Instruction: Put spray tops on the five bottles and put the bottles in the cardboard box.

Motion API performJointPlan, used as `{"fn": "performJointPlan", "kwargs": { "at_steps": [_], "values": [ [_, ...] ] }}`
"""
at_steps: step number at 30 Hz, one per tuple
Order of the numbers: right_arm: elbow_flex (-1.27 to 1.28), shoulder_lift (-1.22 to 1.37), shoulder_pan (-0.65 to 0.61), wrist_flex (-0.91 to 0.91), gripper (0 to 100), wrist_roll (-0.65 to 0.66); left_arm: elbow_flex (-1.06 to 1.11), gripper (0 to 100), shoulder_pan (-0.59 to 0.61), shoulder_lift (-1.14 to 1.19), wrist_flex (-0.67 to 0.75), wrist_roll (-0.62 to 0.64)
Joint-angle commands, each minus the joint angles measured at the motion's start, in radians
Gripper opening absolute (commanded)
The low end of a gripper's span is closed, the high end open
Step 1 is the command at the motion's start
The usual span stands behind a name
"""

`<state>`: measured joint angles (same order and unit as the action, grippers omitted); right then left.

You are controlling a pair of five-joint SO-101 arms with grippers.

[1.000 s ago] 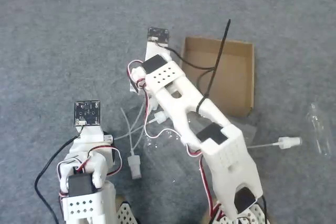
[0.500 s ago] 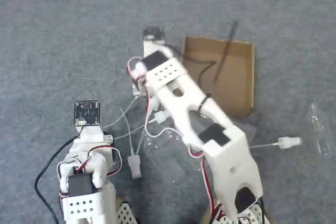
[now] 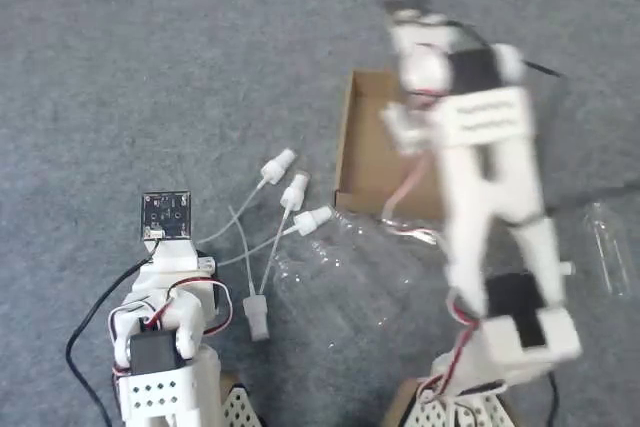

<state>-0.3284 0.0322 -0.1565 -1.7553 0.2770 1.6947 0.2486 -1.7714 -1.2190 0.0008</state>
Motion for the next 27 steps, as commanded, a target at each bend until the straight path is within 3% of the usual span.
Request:
{"fn": "performJointPlan", "kwargs": {
  "at_steps": [1,4,9,11,17,27],
  "values": [
    [0.169,-0.213,0.196,-0.038,20.2,0.235,-0.008,2,0.005,-0.012,0.000,-0.009],
    [0.310,-0.309,0.323,-0.035,20.2,0.354,-0.008,2,0.005,-0.012,0.000,-0.009],
    [0.574,-0.398,0.476,-0.025,20.3,0.350,-0.008,2,0.005,-0.012,0.000,-0.009],
    [0.680,-0.420,0.527,0.018,20.5,0.250,-0.008,2,0.005,-0.012,0.000,-0.009],
    [0.872,-0.437,0.713,0.282,20.6,-0.210,-0.008,2,0.005,-0.012,0.000,-0.009],
    [1.082,-0.437,0.739,0.575,20.5,-0.384,-0.008,2,0.005,-0.012,0.000,-0.009]
  ]
}}
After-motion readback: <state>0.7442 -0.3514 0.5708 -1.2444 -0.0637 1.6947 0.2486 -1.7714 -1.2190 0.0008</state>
